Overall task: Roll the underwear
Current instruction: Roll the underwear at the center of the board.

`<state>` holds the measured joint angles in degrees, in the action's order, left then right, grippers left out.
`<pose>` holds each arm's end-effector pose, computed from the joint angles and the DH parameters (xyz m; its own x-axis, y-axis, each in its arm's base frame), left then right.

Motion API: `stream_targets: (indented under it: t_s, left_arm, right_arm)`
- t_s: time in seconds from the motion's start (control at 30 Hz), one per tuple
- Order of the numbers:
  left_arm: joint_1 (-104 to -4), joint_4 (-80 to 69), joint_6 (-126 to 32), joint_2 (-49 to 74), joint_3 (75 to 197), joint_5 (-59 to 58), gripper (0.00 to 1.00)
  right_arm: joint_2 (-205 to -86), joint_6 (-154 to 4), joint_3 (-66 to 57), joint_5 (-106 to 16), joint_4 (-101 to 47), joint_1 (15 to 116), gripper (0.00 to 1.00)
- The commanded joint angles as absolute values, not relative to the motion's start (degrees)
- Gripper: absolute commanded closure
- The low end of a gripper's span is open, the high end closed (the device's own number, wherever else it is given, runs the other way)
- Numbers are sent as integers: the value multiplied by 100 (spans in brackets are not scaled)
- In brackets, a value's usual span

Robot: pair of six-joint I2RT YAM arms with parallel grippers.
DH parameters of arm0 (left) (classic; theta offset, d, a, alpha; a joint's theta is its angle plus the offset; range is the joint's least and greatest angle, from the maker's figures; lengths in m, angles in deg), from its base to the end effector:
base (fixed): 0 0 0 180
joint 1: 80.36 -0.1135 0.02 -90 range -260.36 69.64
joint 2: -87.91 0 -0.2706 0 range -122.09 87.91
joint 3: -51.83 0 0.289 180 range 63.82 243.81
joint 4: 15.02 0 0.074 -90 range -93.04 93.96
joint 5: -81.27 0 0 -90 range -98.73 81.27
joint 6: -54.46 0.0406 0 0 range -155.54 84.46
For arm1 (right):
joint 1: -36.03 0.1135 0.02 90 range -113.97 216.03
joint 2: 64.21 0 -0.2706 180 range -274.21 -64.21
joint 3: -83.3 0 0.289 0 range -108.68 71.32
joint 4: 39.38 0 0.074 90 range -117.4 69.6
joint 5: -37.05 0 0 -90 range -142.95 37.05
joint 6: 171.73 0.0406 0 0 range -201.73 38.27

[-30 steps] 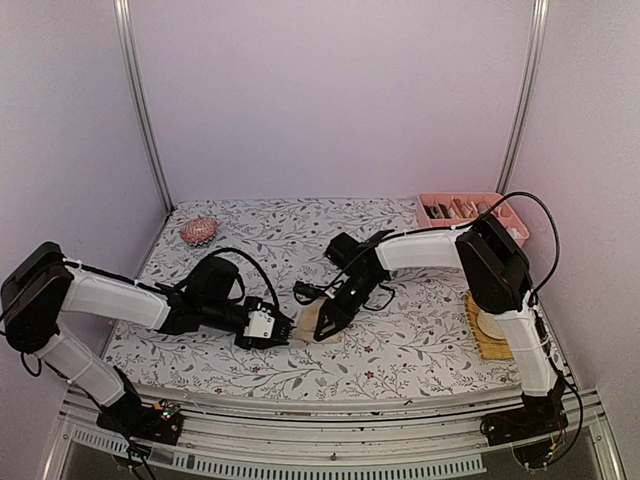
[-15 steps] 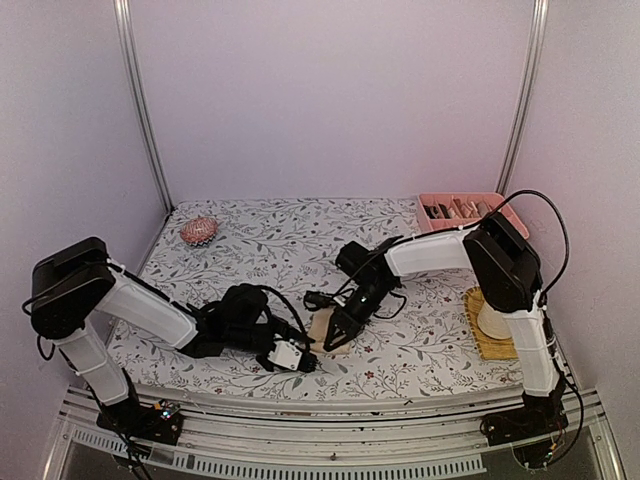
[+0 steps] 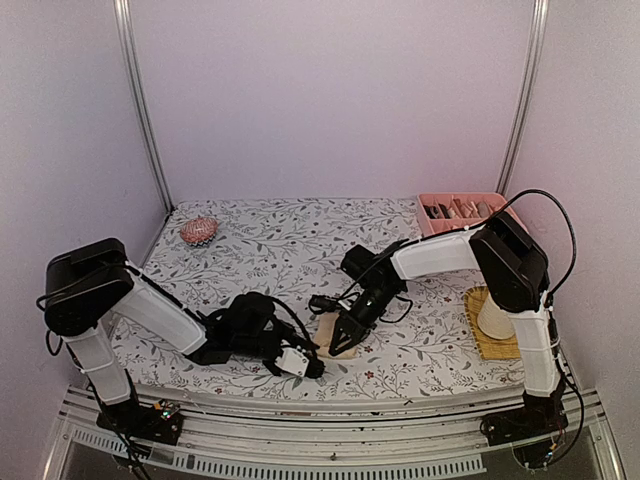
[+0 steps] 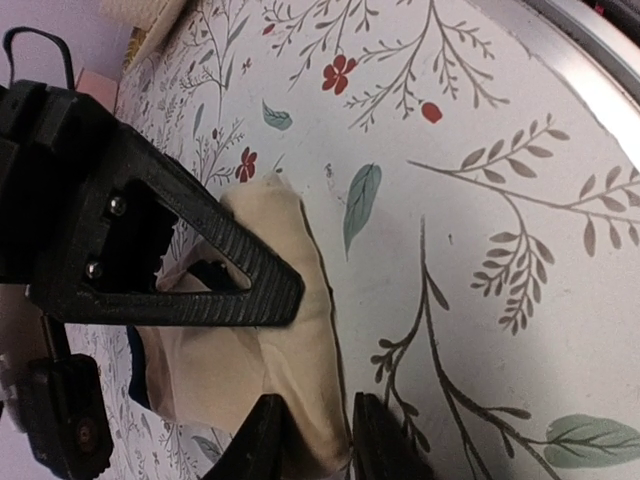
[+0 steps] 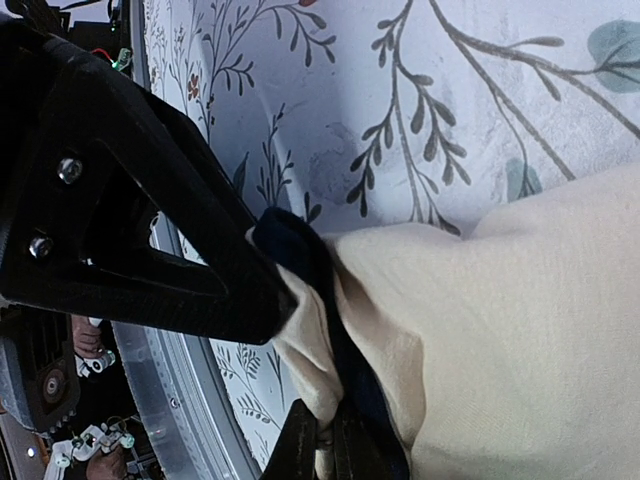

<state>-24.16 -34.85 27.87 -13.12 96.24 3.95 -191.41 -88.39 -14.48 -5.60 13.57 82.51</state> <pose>0.1716 -0.2723 0.0697 0.6633 0.5775 -0.4760 0.7046 -0.2675 0.6573 0.2874 0.3460 0.0865 -0.6131 -0.7598 -0.2164 -0.6339 0.3097 0.7087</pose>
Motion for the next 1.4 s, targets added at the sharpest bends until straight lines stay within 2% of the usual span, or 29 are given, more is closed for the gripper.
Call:
stream_targets:
  t_s: [0.0,0.2,0.33,0.37,0.47,0.53,0.63,1.0,1.37]
  left_arm:
    - [-2279,-3772,2778,-1509,9588,281,77]
    - [-2254,-3815,2583,-1593,9649,159,100]
    - [-2253,-3844,2449,-1536,9649,97,100]
    - [-2253,-3884,2412,-1505,9624,86,94]
    - [-2255,-4066,2367,-1377,9514,78,57]
    - [-2257,-4113,2378,-1325,9468,96,49]
    - [-2245,-4059,2369,-1373,9534,88,48]
    - [-2179,-3700,2451,-1781,9771,-50,66]
    - [-2172,-3486,2377,-1911,9884,-18,95]
  right_arm:
    - [-19206,-8823,-1367,-1023,1444,8222,96]
    - [-19137,-8839,-1359,-1080,1456,8191,96]
    - [-19096,-8867,-1367,-1128,1457,8153,96]
    - [-19105,-8875,-1367,-1129,1456,8150,96]
    - [-19139,-8897,-1371,-1129,1460,8122,96]
    - [-19162,-8911,-1383,-1120,1461,8112,96]
    - [-19167,-8927,-1417,-1118,1478,8104,96]
    - [-19171,-8970,-1477,-1114,1509,8096,96]
    - [-19094,-9100,-1490,-1110,1532,8086,96]
